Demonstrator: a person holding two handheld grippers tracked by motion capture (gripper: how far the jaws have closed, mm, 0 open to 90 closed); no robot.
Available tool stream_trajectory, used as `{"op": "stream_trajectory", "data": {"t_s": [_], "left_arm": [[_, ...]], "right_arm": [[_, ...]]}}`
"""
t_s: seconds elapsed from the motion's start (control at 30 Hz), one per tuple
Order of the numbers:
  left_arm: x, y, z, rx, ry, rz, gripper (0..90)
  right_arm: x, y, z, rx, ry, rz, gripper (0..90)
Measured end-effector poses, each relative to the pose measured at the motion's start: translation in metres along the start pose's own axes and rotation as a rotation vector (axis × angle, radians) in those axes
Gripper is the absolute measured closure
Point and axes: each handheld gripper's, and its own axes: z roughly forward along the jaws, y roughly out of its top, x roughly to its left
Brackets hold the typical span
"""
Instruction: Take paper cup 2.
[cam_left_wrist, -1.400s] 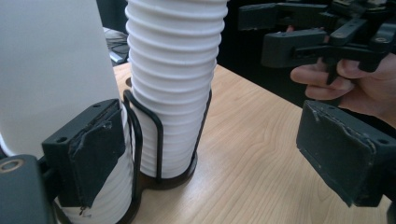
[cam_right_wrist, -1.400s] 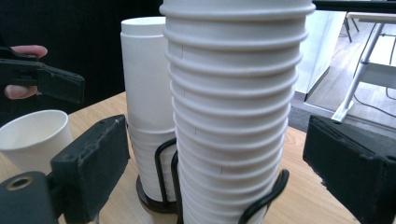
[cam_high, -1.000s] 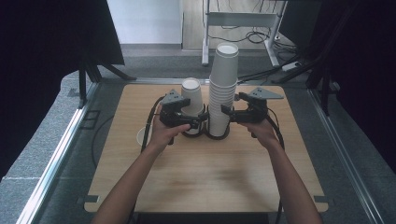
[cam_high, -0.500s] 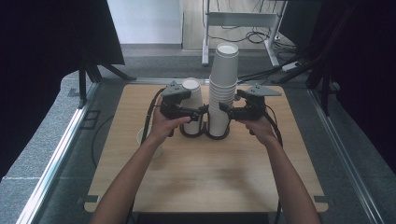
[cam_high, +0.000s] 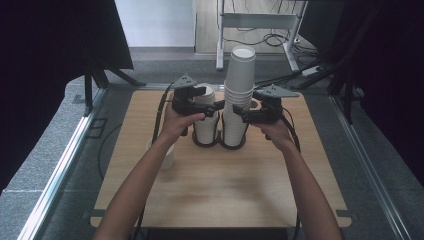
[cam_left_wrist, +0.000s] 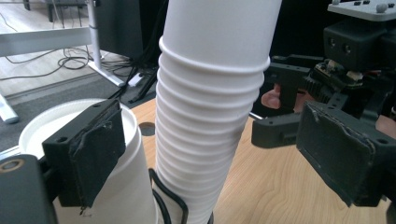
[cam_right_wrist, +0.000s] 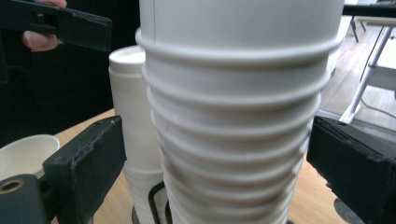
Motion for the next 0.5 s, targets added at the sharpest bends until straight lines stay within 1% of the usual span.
{"op": "stream_trajectory", "data": {"t_s": [0.07,0.13,0.17,0.23,0.33,0.4,0.5], "left_arm": [[0.001,0.005,0.001,-0.001,-0.005,0.002,8.6],[0.002,0.009,0.003,0.003,-0.024,0.001,9.4],[0.003,0.011,0.004,0.003,-0.032,-0.006,9.9],[0.004,0.013,0.005,-0.003,-0.023,-0.01,10.2],[0.006,0.015,0.007,-0.006,-0.027,-0.024,10.3],[0.006,0.016,0.008,-0.003,-0.02,-0.015,10.4],[0.007,0.018,0.009,-0.006,-0.012,-0.015,10.4]], "right_arm": [[-0.001,0.003,0.002,0.008,0.0,0.002,2.2],[-0.003,0.006,0.005,0.009,0.004,0.003,2.0],[-0.004,0.007,0.006,0.008,0.003,0.003,1.6],[-0.006,0.01,0.009,0.0,0.005,0.008,1.0],[-0.008,0.015,0.014,-0.001,0.002,0.013,0.3],[-0.008,0.018,0.017,-0.004,0.0,0.014,0.2],[-0.007,0.02,0.022,-0.006,0.001,0.03,0.5]]}}
